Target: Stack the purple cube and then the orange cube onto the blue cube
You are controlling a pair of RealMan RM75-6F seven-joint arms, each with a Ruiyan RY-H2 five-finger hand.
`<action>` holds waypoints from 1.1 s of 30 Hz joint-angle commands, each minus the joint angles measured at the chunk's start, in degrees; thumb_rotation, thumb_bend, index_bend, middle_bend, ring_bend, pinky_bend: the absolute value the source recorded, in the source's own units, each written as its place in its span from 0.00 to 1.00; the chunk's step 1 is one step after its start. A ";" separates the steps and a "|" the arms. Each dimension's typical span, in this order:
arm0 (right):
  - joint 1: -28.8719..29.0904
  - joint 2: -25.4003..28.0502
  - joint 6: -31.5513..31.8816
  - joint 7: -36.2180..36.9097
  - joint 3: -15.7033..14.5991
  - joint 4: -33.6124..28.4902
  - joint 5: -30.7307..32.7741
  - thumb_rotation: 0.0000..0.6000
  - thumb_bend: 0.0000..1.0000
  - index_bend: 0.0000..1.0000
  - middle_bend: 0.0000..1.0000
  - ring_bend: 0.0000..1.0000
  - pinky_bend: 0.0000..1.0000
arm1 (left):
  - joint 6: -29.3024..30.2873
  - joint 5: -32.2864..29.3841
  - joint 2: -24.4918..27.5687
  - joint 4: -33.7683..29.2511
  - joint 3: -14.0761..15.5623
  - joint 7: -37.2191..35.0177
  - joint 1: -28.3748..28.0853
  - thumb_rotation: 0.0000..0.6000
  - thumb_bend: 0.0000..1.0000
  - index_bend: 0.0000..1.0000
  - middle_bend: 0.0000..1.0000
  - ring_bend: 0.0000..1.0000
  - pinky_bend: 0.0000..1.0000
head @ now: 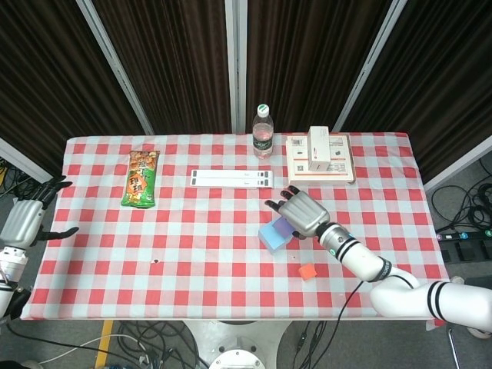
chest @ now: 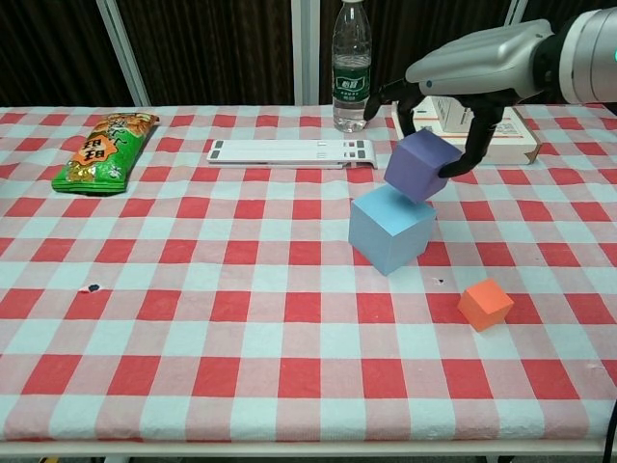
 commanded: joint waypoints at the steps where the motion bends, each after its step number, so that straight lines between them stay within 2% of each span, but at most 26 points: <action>1: 1.16 -0.91 0.23 -2.27 0.00 -0.70 2.41 1.00 0.17 0.13 0.42 0.15 0.14 | -0.80 -0.10 -0.02 0.54 0.17 -1.12 -0.11 1.00 0.00 0.24 0.22 0.16 0.29; 18: 3.29 -3.59 5.06 -10.53 -2.02 -2.65 11.19 1.00 0.17 0.13 0.42 0.15 0.14 | -0.16 0.58 -0.71 3.11 0.37 -4.42 -0.07 1.00 0.00 0.24 0.22 0.16 0.29; 33: 4.34 -4.89 8.52 -14.30 -2.72 -4.38 15.65 1.00 0.16 0.13 0.42 0.15 0.14 | 0.43 0.97 -0.99 4.86 0.57 -6.70 0.11 1.00 0.00 0.23 0.22 0.16 0.29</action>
